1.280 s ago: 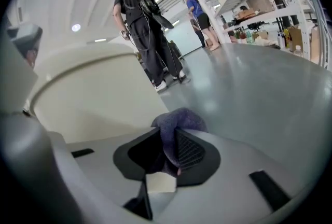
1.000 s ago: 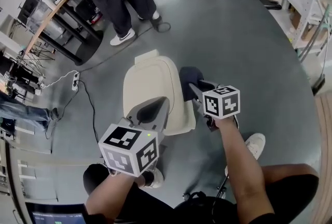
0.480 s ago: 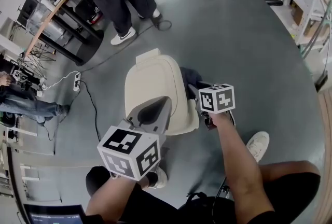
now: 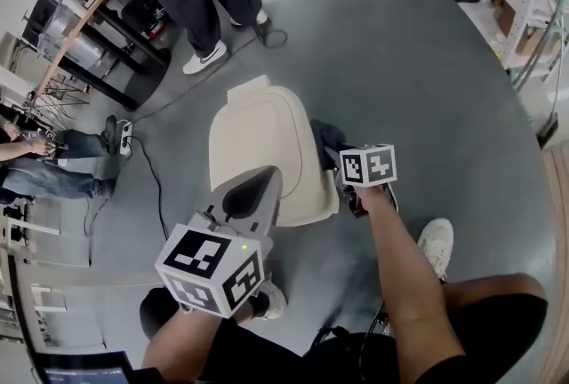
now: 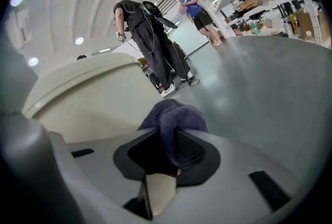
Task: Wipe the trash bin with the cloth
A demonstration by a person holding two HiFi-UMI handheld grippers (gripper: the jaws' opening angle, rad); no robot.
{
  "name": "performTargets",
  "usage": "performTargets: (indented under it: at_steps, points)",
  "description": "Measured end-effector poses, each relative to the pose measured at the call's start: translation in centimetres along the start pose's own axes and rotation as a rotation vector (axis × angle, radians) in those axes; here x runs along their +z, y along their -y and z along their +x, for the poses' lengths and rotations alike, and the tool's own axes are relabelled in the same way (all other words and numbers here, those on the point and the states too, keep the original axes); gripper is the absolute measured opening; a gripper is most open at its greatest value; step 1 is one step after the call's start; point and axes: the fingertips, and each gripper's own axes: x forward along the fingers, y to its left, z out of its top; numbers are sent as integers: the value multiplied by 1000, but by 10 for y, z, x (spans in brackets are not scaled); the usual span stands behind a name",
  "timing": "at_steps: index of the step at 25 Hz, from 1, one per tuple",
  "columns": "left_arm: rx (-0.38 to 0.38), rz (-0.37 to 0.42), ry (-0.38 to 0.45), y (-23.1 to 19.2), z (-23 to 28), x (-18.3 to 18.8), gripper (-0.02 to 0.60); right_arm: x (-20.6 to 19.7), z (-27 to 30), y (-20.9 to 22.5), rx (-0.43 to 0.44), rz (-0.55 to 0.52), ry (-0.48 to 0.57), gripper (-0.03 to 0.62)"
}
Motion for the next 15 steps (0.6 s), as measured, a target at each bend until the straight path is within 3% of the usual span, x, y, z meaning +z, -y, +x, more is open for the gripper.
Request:
performTargets:
  at_steps: [15]
  points:
    - [-25, -33, -4, -13, -1, -3, -3, -82, 40, 55, -69, 46, -165, 77]
